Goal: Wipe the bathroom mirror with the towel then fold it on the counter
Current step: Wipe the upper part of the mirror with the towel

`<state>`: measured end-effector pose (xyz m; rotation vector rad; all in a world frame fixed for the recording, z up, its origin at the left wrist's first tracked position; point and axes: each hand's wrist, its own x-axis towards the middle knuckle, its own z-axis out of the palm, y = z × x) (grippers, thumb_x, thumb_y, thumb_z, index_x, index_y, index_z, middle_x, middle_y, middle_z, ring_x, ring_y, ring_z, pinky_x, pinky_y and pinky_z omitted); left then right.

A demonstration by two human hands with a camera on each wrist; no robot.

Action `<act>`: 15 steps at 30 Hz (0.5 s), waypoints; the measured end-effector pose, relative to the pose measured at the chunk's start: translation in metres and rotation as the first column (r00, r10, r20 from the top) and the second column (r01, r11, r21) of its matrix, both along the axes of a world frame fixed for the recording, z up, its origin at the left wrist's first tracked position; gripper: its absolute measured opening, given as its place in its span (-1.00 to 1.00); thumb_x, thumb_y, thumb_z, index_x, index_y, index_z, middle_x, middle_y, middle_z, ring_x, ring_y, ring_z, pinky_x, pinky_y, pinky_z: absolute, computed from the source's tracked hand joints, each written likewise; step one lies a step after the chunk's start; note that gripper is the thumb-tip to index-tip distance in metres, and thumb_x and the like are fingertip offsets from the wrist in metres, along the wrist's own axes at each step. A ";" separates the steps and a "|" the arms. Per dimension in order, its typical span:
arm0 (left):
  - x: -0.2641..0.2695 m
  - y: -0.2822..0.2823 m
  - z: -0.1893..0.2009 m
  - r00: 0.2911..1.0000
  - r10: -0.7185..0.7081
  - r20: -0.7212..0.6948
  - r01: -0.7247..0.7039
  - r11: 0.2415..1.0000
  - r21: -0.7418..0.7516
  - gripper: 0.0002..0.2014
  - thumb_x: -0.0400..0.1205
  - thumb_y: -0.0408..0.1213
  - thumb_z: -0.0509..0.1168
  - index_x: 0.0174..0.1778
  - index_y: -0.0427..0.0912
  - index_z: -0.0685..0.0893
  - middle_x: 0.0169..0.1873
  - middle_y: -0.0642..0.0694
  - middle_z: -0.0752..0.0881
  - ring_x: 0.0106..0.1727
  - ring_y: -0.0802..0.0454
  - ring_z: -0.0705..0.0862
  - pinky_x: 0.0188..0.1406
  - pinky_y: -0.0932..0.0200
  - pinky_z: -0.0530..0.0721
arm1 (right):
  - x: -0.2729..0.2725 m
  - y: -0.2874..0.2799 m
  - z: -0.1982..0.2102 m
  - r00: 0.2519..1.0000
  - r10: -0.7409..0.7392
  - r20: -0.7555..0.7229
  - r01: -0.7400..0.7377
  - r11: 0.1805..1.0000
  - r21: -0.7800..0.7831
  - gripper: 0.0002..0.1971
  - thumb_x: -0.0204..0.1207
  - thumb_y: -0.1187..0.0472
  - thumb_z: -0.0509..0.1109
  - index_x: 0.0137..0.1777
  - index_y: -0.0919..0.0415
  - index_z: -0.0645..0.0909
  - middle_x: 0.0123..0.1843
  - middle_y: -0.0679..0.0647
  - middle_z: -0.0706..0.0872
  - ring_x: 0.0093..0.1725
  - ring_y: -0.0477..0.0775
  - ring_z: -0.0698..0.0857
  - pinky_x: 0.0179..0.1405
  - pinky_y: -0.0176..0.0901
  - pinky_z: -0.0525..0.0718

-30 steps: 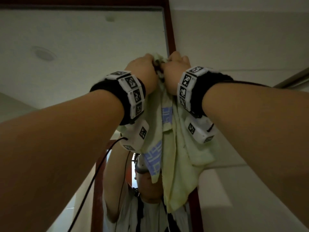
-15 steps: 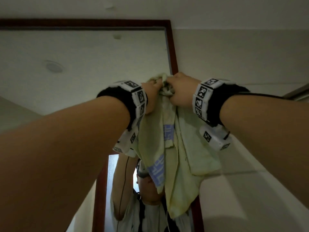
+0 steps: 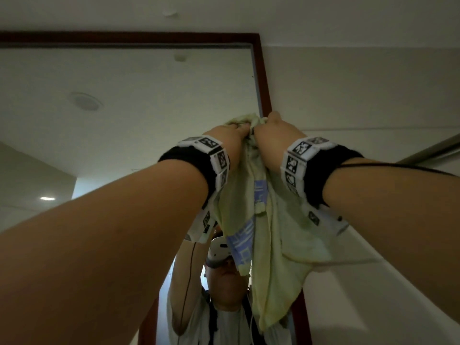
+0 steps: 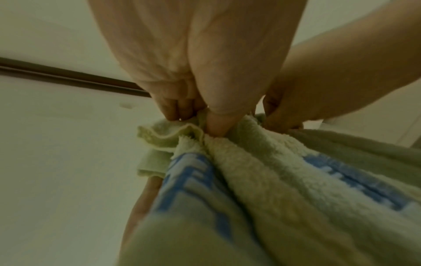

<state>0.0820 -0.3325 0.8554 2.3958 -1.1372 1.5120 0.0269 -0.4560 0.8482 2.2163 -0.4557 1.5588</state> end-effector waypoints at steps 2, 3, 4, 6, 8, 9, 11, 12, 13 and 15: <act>-0.002 0.000 0.001 0.999 0.006 0.048 -0.005 1.000 -0.010 -0.28 0.72 -0.29 0.29 0.79 0.03 0.15 0.69 -0.15 0.38 0.61 -0.19 0.47 0.50 0.06 0.43 | 0.003 0.004 0.007 0.995 0.103 0.002 -0.103 0.993 0.056 -0.68 0.66 0.22 0.24 0.38 0.28 0.51 0.38 0.35 0.55 0.26 0.39 0.63 -0.03 0.04 0.51; -0.003 0.001 0.002 0.998 0.009 0.059 -0.008 1.000 -0.016 -0.32 0.73 -0.29 0.27 0.77 0.03 0.19 0.66 -0.16 0.44 0.57 -0.20 0.52 0.45 0.07 0.46 | 0.003 0.006 0.007 0.991 0.131 -0.007 -0.129 0.987 0.092 -0.65 0.65 0.20 0.26 0.40 0.28 0.48 0.38 0.35 0.54 0.26 0.36 0.62 -0.01 0.02 0.53; -0.004 0.002 0.002 0.998 0.017 0.059 -0.016 1.000 -0.020 -0.34 0.74 -0.29 0.26 0.76 0.03 0.21 0.63 -0.17 0.47 0.53 -0.20 0.55 0.42 0.06 0.49 | 0.003 0.007 0.008 0.989 0.147 -0.029 -0.142 0.982 0.127 -0.62 0.66 0.16 0.26 0.43 0.27 0.44 0.39 0.34 0.51 0.23 0.34 0.61 0.04 0.03 0.57; -0.004 0.002 0.001 0.998 0.034 0.045 -0.033 0.999 -0.031 -0.37 0.74 -0.31 0.25 0.75 0.00 0.24 0.60 -0.19 0.50 0.50 -0.22 0.58 0.38 0.03 0.52 | 0.002 0.010 0.009 0.979 0.201 -0.039 -0.194 0.971 0.136 -0.57 0.67 0.06 0.21 0.48 0.21 0.39 0.41 0.32 0.45 0.13 0.31 0.59 0.13 0.05 0.59; -0.003 0.001 0.002 0.998 0.041 0.042 -0.040 0.999 -0.028 -0.40 0.73 -0.34 0.25 0.72 -0.04 0.29 0.58 -0.22 0.52 0.48 -0.24 0.59 0.35 0.00 0.54 | 0.003 0.010 0.010 0.967 0.252 -0.024 -0.247 0.961 0.128 -0.58 0.71 0.03 0.08 0.45 0.23 0.46 0.41 0.34 0.50 0.23 0.31 0.55 0.25 0.05 0.53; -0.002 0.000 0.001 0.998 0.055 0.040 -0.054 0.998 -0.022 -0.42 0.74 -0.34 0.25 0.71 -0.05 0.30 0.59 -0.22 0.51 0.48 -0.24 0.59 0.35 -0.01 0.54 | 0.004 0.008 0.010 0.964 0.263 -0.028 -0.257 0.955 0.148 -0.57 0.74 0.05 0.01 0.40 0.28 0.51 0.39 0.35 0.55 0.29 0.33 0.52 0.31 0.04 0.48; -0.001 -0.002 -0.001 0.997 0.069 0.033 -0.069 0.997 -0.029 -0.41 0.75 -0.32 0.23 0.73 -0.05 0.28 0.65 -0.20 0.44 0.54 -0.22 0.54 0.41 0.00 0.51 | 0.006 0.006 0.010 0.967 0.252 -0.038 -0.245 0.959 0.140 -0.55 0.77 0.06 -0.05 0.29 0.32 0.57 0.35 0.33 0.62 0.31 0.34 0.51 0.31 0.05 0.46; 0.000 -0.003 -0.003 0.998 0.055 0.025 -0.054 0.998 -0.042 -0.40 0.75 -0.32 0.23 0.74 -0.04 0.26 0.68 -0.19 0.39 0.58 -0.21 0.51 0.45 0.00 0.49 | 0.007 0.005 0.008 0.970 0.244 -0.023 -0.240 0.963 0.120 -0.58 0.77 0.04 -0.01 0.28 0.29 0.57 0.36 0.31 0.61 0.30 0.34 0.54 0.23 0.04 0.48; 0.003 -0.004 -0.005 0.999 0.031 0.022 -0.029 0.998 -0.061 -0.39 0.75 -0.33 0.22 0.75 -0.04 0.25 0.70 -0.19 0.35 0.60 -0.21 0.48 0.48 0.00 0.47 | 0.007 0.004 0.006 0.971 0.240 0.002 -0.238 0.964 0.118 -0.62 0.74 0.04 0.07 0.31 0.26 0.57 0.37 0.31 0.59 0.29 0.35 0.57 0.10 0.01 0.47; 0.008 -0.008 -0.012 1.000 -0.025 0.018 0.026 0.993 -0.113 -0.36 0.73 -0.35 0.23 0.76 -0.04 0.24 0.72 -0.21 0.30 0.61 -0.23 0.45 0.51 -0.02 0.46 | 0.009 -0.002 -0.001 0.974 0.223 0.029 -0.224 0.971 0.082 -0.64 0.68 0.11 0.22 0.41 0.21 0.55 0.43 0.33 0.52 0.30 0.36 0.60 -0.03 -0.05 0.41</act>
